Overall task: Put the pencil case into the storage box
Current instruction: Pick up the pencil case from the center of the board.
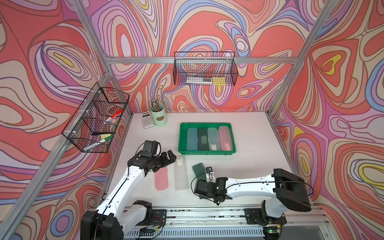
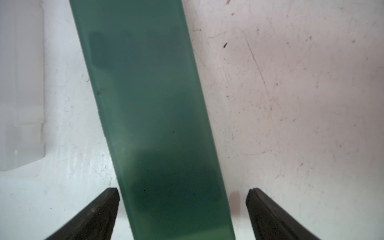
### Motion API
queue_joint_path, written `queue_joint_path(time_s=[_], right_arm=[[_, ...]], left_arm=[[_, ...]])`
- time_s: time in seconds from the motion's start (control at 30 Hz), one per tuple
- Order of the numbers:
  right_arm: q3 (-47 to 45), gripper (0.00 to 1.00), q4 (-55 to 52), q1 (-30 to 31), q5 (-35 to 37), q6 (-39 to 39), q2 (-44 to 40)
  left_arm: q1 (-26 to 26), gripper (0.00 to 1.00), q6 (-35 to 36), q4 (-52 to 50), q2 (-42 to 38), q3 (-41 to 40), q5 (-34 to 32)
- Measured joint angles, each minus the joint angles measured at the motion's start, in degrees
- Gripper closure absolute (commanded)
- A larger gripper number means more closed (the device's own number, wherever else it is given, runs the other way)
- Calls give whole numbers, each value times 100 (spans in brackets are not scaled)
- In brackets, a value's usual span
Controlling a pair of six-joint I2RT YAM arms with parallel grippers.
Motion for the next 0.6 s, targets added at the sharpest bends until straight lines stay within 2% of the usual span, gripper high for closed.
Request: queue_joint_path(time_s=[0.13, 0.37, 0.5, 0.6], right_arm=[[133, 7, 35, 0, -83, -114, 328], [409, 23, 52, 26, -70, -184, 612], [461, 35, -85, 55, -7, -164, 634], [494, 39, -260, 81, 83, -192, 638]], left_arm=[[-2, 1, 4, 0, -24, -2, 0], [-44, 1, 33, -98, -94, 0, -61], [-44, 1, 52, -262, -455, 57, -208], [-44, 1, 72, -374, -772, 227, -328]])
